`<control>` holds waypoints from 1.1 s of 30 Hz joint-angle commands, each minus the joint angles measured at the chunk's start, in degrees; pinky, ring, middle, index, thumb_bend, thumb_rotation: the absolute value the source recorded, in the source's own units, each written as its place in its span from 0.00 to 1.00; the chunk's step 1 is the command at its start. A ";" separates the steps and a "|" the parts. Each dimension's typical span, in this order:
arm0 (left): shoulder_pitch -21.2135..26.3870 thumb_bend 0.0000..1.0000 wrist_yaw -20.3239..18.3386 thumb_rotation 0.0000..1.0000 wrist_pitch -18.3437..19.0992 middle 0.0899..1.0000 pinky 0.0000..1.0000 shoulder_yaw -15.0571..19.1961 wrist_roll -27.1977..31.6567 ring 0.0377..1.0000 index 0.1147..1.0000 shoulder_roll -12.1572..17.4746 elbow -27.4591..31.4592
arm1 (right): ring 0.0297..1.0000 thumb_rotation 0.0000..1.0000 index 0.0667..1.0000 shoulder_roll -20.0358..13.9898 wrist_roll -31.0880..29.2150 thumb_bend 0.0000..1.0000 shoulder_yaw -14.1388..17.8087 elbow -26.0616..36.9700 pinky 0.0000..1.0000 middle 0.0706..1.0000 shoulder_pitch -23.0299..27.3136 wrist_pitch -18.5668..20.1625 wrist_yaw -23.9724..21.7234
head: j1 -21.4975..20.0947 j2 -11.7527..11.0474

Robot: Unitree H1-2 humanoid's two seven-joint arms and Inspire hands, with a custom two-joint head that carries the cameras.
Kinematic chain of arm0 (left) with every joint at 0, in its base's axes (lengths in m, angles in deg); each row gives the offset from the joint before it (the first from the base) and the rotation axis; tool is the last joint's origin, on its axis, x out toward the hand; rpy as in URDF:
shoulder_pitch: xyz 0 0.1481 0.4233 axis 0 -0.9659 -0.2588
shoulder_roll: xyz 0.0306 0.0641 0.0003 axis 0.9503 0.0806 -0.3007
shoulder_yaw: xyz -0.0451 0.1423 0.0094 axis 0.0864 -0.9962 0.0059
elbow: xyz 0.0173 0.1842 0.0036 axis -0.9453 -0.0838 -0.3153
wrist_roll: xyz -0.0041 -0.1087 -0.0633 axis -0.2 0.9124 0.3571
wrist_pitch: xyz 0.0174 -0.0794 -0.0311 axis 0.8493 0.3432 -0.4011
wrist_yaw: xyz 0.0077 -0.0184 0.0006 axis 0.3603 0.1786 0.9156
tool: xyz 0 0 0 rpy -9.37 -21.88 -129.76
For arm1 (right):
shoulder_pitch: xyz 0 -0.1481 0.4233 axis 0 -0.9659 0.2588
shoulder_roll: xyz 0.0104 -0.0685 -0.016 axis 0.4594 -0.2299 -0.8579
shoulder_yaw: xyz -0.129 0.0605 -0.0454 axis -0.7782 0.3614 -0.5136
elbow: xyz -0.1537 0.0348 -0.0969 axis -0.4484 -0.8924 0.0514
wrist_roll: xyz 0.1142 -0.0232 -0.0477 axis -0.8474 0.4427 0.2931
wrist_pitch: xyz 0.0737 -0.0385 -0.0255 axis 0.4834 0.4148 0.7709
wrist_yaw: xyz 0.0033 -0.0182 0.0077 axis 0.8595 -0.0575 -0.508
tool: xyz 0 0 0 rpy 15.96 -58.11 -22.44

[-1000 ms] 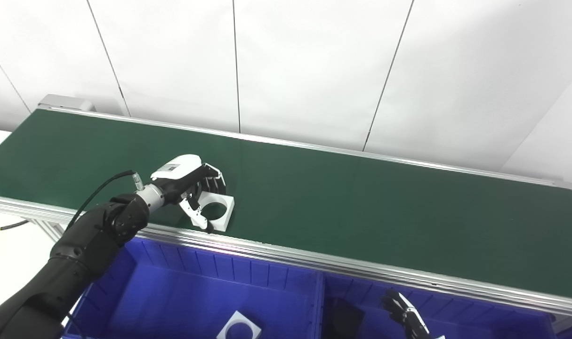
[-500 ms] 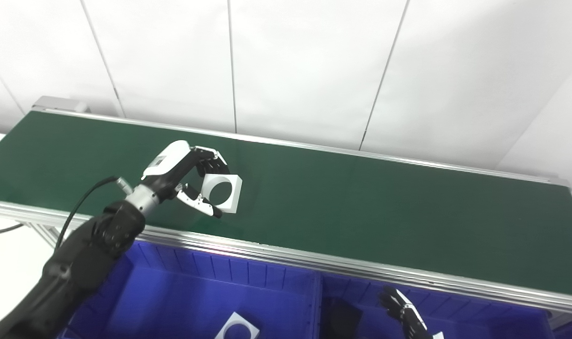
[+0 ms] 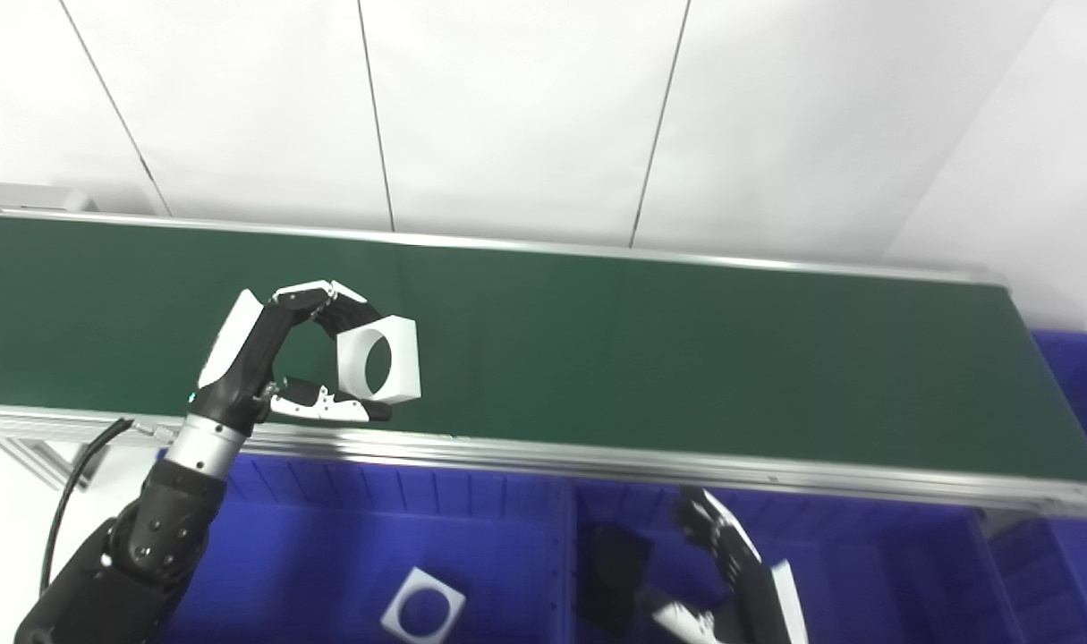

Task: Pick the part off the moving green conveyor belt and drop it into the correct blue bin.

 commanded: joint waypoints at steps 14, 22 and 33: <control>-8.45 0.50 4.15 0.00 -1.58 0.46 0.41 -5.48 -5.51 0.44 0.40 -3.66 4.28 | 0.81 0.50 0.85 3.24 2.66 0.80 3.95 3.40 0.80 0.81 -0.46 -2.62 -4.15 | -0.97 2.31; -10.37 0.50 4.68 0.00 -1.58 0.46 0.38 -9.34 -8.26 0.41 0.42 -3.84 -1.54 | 0.80 0.48 0.85 3.93 1.25 0.79 4.52 3.47 0.79 0.81 -0.53 -2.89 -5.98 | -0.59 2.46; -9.56 0.49 6.91 0.00 -1.52 0.42 0.32 -12.64 -17.13 0.34 0.49 -4.33 -11.21 | 0.81 0.47 0.85 4.52 1.62 0.78 4.97 3.34 0.80 0.81 -0.71 -2.95 -6.48 | -0.17 2.52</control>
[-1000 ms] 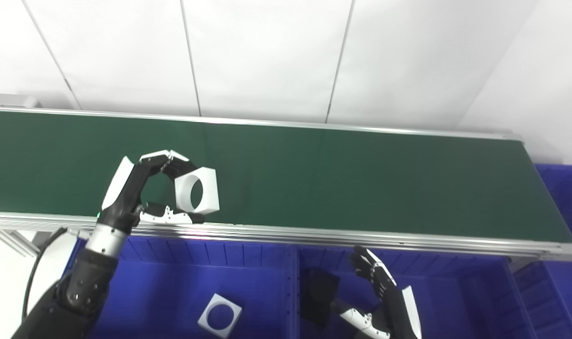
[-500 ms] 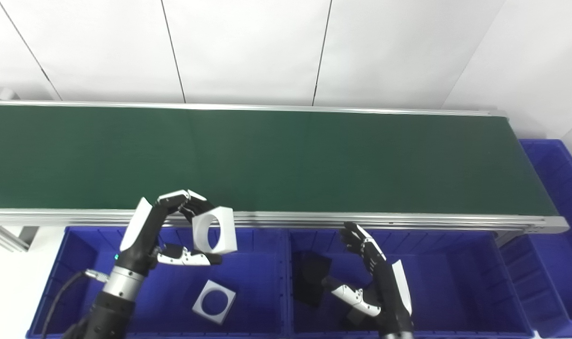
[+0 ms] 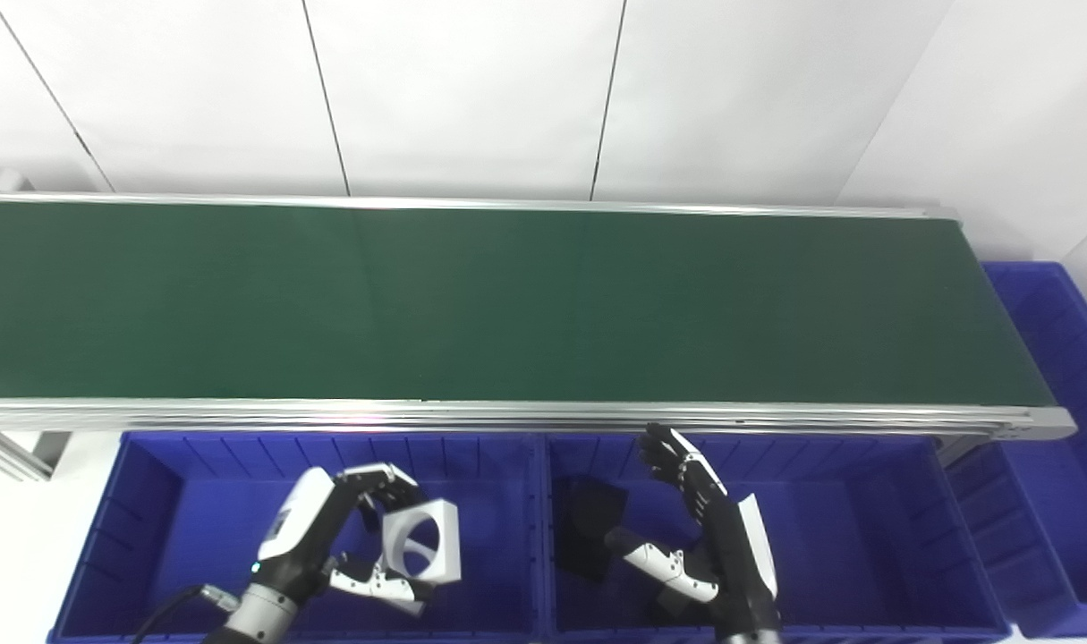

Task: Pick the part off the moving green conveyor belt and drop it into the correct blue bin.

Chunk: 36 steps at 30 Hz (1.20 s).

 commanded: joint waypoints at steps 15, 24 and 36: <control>-2.78 0.87 -14.49 0.38 7.01 0.93 0.82 7.84 2.98 0.90 0.94 -2.19 8.44 | 0.80 0.49 0.85 1.15 0.26 0.79 0.47 1.30 0.79 0.81 -0.23 -2.97 -0.57 | 0.18 -0.16; -5.63 0.93 -18.96 0.46 -1.31 0.90 0.84 12.81 17.17 0.89 0.91 -6.21 13.66 | 0.81 0.48 0.85 0.87 0.06 0.78 0.38 0.82 0.80 0.81 -0.13 -3.03 -0.46 | 0.54 -0.52; -6.88 0.94 -25.97 0.42 -1.59 0.87 0.80 15.87 26.22 0.85 0.86 -10.50 17.92 | 0.81 0.49 0.85 0.13 0.64 0.79 -0.24 -0.33 0.80 0.81 0.55 -3.04 -0.38 | 0.57 -1.24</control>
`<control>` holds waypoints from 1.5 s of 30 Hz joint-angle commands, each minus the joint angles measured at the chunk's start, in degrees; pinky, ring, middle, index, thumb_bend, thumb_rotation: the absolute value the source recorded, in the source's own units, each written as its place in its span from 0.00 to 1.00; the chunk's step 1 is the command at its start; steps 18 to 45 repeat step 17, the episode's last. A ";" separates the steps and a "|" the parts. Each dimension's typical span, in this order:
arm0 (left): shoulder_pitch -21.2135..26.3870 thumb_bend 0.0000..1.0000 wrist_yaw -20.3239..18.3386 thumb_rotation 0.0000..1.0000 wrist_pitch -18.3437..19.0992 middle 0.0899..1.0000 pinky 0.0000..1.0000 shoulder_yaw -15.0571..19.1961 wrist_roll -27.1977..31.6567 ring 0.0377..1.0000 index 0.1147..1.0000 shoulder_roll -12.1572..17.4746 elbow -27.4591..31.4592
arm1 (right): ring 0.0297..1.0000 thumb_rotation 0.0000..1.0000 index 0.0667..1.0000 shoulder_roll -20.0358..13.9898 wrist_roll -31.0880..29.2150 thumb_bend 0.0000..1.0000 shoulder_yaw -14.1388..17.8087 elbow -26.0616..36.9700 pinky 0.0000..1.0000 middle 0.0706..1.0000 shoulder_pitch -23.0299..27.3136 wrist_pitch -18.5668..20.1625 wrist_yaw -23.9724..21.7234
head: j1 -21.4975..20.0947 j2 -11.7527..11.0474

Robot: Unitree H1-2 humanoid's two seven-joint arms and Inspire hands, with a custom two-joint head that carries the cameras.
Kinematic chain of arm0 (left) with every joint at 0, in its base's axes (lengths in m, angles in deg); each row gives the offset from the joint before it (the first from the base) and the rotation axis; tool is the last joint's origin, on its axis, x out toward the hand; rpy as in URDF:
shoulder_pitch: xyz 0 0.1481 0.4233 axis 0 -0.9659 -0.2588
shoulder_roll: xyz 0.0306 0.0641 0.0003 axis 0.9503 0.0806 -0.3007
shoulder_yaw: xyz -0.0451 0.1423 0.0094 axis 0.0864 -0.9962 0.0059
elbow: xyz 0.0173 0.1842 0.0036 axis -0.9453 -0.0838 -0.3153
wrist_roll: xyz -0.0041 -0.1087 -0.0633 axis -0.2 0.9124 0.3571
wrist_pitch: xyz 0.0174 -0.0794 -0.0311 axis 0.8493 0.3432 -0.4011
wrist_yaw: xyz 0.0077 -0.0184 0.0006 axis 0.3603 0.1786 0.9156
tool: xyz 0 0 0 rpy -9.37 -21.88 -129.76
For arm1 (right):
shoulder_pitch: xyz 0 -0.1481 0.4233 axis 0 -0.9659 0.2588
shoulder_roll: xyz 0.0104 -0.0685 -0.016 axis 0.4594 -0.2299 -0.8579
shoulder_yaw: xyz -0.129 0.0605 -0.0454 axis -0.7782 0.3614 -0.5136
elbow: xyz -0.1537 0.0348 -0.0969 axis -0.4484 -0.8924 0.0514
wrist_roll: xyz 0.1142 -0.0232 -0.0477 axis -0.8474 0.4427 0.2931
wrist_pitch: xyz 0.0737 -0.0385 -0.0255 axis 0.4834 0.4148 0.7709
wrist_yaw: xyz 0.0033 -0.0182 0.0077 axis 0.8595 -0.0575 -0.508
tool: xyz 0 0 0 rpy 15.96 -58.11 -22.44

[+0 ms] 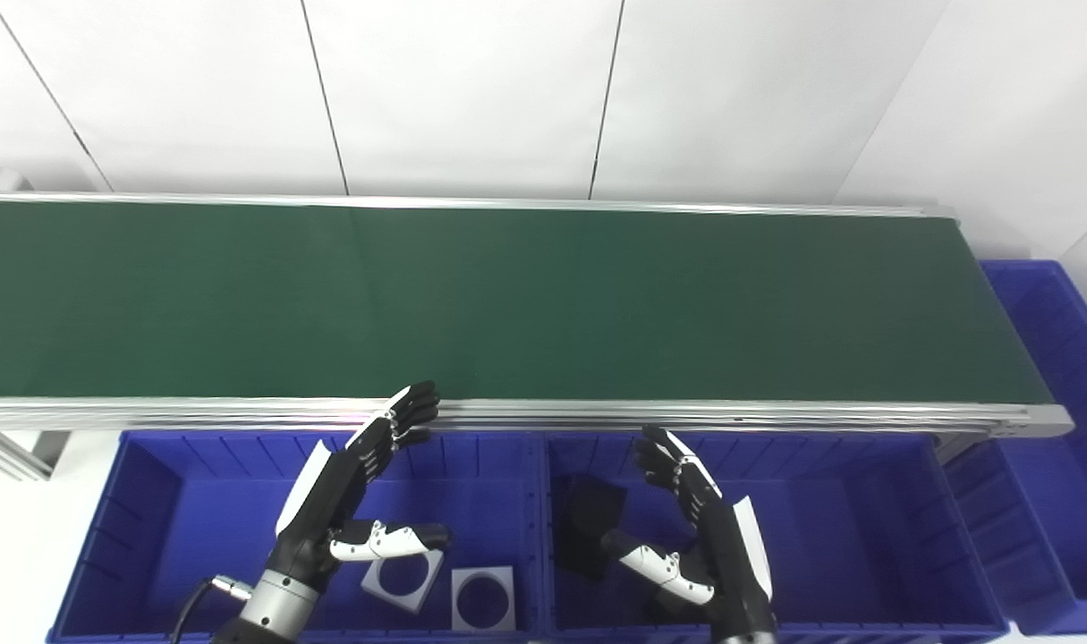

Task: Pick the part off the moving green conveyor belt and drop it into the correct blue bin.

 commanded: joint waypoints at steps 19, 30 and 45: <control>-0.81 0.88 -6.64 0.37 -2.17 0.87 0.81 4.53 1.83 0.86 0.87 -3.15 -0.46 | 0.83 0.50 0.86 -0.11 -0.12 0.81 0.15 0.24 0.82 0.82 0.64 -2.95 -0.62 | 0.58 -0.04; -0.81 0.88 -6.64 0.37 -2.17 0.87 0.81 4.53 1.83 0.86 0.87 -3.15 -0.46 | 0.83 0.50 0.86 -0.11 -0.12 0.81 0.15 0.24 0.82 0.82 0.64 -2.95 -0.62 | 0.58 -0.04; -0.81 0.88 -6.64 0.37 -2.17 0.87 0.81 4.53 1.83 0.86 0.87 -3.15 -0.46 | 0.83 0.50 0.86 -0.11 -0.12 0.81 0.15 0.24 0.82 0.82 0.64 -2.95 -0.62 | 0.58 -0.04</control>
